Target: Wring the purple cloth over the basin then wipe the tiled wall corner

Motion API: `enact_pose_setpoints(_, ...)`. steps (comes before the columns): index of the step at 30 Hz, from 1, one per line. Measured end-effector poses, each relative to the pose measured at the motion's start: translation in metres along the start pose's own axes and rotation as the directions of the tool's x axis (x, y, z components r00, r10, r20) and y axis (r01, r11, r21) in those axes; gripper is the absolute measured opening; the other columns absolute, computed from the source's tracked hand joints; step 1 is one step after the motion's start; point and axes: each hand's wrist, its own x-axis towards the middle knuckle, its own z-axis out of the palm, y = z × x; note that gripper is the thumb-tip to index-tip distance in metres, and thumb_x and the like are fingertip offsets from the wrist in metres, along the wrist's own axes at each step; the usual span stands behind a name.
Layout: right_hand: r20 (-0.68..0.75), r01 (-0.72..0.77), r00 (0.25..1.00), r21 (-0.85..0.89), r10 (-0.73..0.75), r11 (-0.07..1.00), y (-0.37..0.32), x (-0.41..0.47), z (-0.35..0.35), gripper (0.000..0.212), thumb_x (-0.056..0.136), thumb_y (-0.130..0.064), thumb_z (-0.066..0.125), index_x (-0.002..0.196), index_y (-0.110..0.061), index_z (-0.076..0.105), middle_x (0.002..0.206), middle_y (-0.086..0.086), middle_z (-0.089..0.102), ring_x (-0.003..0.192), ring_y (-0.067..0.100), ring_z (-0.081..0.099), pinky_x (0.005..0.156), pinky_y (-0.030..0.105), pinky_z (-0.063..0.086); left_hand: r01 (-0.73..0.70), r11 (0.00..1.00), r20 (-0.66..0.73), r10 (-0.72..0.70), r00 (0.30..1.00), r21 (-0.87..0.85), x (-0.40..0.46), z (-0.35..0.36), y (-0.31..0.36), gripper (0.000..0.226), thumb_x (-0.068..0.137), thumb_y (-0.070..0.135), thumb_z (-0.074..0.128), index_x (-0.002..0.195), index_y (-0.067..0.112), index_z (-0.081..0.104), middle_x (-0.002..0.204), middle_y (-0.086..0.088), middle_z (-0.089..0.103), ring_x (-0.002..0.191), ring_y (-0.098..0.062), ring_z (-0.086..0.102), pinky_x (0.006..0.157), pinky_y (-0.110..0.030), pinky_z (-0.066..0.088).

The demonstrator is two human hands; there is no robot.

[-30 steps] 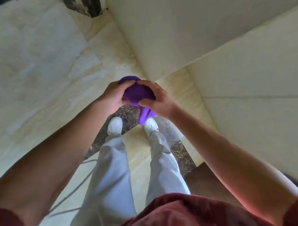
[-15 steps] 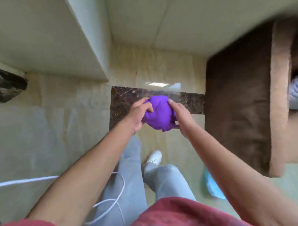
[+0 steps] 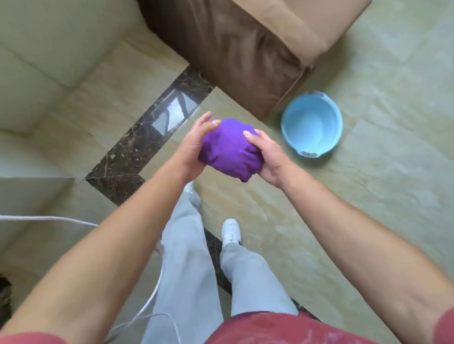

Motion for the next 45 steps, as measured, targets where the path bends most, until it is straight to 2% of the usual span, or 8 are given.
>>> enact_pose_setpoints(6, -0.196, 0.165, 0.969, 0.041, -0.154, 0.985, -0.037, -0.022, -0.110, 0.025, 0.087, -0.016, 0.075, 0.110, -0.012, 0.066, 0.101, 0.010, 0.070, 0.092, 0.023, 0.065, 0.089, 0.037, 0.053, -0.024, 0.888, 0.225, -0.091, 0.970, 0.460, 0.048, 0.116, -0.019, 0.041, 0.092, 0.029, 0.072, 0.130, 0.016, 0.068, 0.126, -0.007, 0.073, 0.109, -0.015, 0.070, 0.100, -0.033, 0.055)
enact_pose_setpoints(12, -0.416, 0.242, 0.903, 0.280, -0.110, 0.929, -0.044, -0.015, -0.163, 0.026, 0.086, -0.026, 0.076, 0.106, -0.012, 0.068, 0.101, 0.011, 0.073, 0.092, 0.025, 0.069, 0.090, 0.043, 0.056, -0.029, 0.765, 0.218, -0.147, 0.965, 0.643, 0.099, 0.188, -0.027, 0.027, 0.092, 0.035, 0.071, 0.091, 0.008, 0.076, 0.087, -0.011, 0.069, 0.079, -0.021, 0.061, 0.075, -0.035, 0.049)
enact_pose_setpoints(17, -0.303, 0.086, 0.952, 0.404, 0.045, 0.911, -0.047, -0.010, -0.192, 0.063, 0.085, -0.053, 0.068, 0.131, -0.009, 0.063, 0.118, 0.015, 0.070, 0.085, 0.028, 0.071, 0.055, 0.033, 0.054, 0.066, 0.714, 0.101, -0.189, 0.977, 0.697, 0.148, 0.228, -0.013, 0.034, 0.096, 0.039, 0.063, 0.078, 0.012, 0.073, 0.084, -0.005, 0.070, 0.077, -0.018, 0.064, 0.076, -0.033, 0.055)
enact_pose_setpoints(22, -0.329, 0.140, 0.944, 0.461, 0.022, 0.876, -0.062, 0.013, -0.206, 0.051, 0.088, -0.031, 0.073, 0.130, -0.004, 0.063, 0.123, 0.013, 0.071, 0.108, 0.025, 0.070, 0.098, 0.040, 0.055, 0.009, 0.590, 0.198, -0.284, 0.938, 0.807, 0.185, 0.256, -0.005, 0.038, 0.091, 0.049, 0.066, 0.083, 0.013, 0.074, 0.081, -0.002, 0.071, 0.073, -0.015, 0.064, 0.074, -0.032, 0.055)
enact_pose_setpoints(27, -0.484, 0.302, 0.875, 0.585, 0.025, 0.753, -0.081, 0.047, -0.244, 0.047, 0.093, -0.025, 0.071, 0.130, 0.002, 0.063, 0.126, 0.021, 0.069, 0.119, 0.033, 0.066, 0.103, 0.045, 0.053, -0.001, 0.544, 0.277, -0.426, 0.861, 0.839, 0.217, 0.298, -0.016, 0.062, 0.079, 0.071, 0.066, 0.112, 0.019, 0.072, 0.104, 0.001, 0.077, 0.093, -0.013, 0.074, 0.088, -0.033, 0.057)
enact_pose_setpoints(32, -0.565, 0.297, 0.821, 0.535, 0.074, 0.791, -0.103, 0.078, -0.308, 0.049, 0.085, -0.030, 0.079, 0.120, 0.002, 0.069, 0.118, 0.020, 0.073, 0.112, 0.033, 0.070, 0.102, 0.053, 0.052, -0.039, 0.400, 0.268, -0.537, 0.800, 0.916, 0.249, 0.348, -0.026, 0.056, 0.076, 0.065, 0.075, 0.105, 0.017, 0.077, 0.105, -0.006, 0.080, 0.101, -0.021, 0.076, 0.097, -0.040, 0.058)
enact_pose_setpoints(40, -0.215, 0.049, 0.971, 0.616, 0.108, 0.786, -0.133, 0.107, -0.405, 0.063, 0.093, -0.050, 0.061, 0.138, -0.007, 0.058, 0.136, 0.017, 0.064, 0.126, 0.031, 0.062, 0.109, 0.048, 0.047, 0.083, 0.403, 0.185, -0.582, 0.792, 0.911, 0.308, 0.428, -0.051, 0.034, 0.083, 0.042, 0.079, 0.102, 0.013, 0.078, 0.110, -0.014, 0.078, 0.108, -0.029, 0.073, 0.102, -0.043, 0.055)
enact_pose_setpoints(45, -0.171, 0.028, 0.981, 0.598, 0.094, 0.801, -0.129, 0.141, -0.442, 0.049, 0.093, -0.021, 0.068, 0.136, 0.000, 0.058, 0.134, 0.023, 0.063, 0.126, 0.036, 0.061, 0.106, 0.049, 0.050, 0.173, 0.468, 0.144, -0.568, 0.811, 0.867, 0.345, 0.430, -0.075, 0.036, 0.088, 0.040, 0.075, 0.114, 0.014, 0.073, 0.109, -0.008, 0.078, 0.100, -0.021, 0.075, 0.092, -0.035, 0.059)
